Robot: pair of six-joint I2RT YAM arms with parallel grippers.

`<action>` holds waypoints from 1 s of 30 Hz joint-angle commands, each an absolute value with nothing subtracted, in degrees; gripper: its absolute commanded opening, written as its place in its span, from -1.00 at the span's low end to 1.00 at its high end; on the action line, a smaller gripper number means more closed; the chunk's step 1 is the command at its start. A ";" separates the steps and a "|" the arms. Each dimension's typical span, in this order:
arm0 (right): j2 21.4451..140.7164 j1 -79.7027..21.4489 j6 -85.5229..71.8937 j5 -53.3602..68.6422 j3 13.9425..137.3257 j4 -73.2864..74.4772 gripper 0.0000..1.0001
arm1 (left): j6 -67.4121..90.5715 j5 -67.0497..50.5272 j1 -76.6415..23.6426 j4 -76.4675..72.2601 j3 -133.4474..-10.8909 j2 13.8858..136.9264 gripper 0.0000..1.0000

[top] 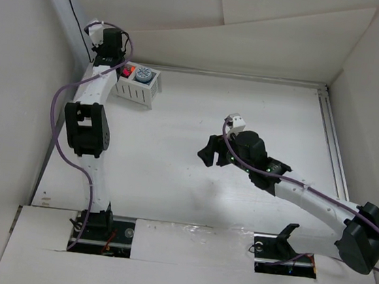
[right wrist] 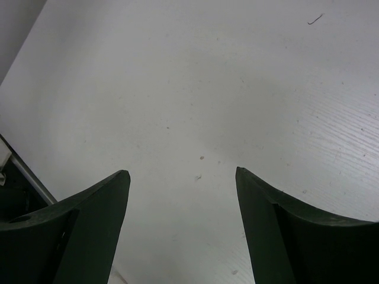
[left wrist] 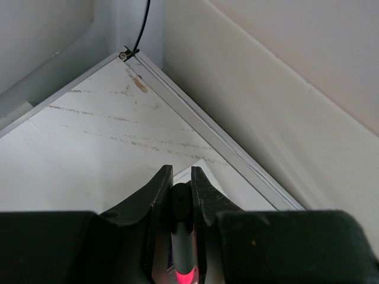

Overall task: Sort the stationery into containers
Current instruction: Place the pen in the storage box.

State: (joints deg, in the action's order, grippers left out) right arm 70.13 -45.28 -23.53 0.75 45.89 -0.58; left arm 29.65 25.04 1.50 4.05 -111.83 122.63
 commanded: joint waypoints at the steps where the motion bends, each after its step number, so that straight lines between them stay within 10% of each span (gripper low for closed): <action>1: 68.64 -45.00 -23.29 1.76 44.82 -4.04 0.56 | 30.06 25.14 1.76 0.62 -114.52 121.82 -0.92; 25: 65.83 -45.00 -23.29 1.76 44.30 -4.04 0.56 | 25.66 28.83 -0.88 1.67 -114.52 119.54 -0.27; 26: 65.83 -45.00 -23.29 1.76 44.30 -4.04 0.56 | 25.66 27.96 -0.88 1.67 -114.52 118.05 -0.14; 27: 65.22 -45.00 -23.29 1.76 44.30 -4.04 0.56 | 25.66 27.25 -0.88 1.67 -113.83 117.17 0.98; 30: 64.60 -45.00 -23.29 1.06 43.77 -4.04 0.56 | 26.37 25.23 -0.88 1.67 -113.12 113.14 1.00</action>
State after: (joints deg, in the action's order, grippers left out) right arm 66.65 -45.28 -23.53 1.30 43.99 -0.89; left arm 26.26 26.50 -1.04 3.11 -112.84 122.52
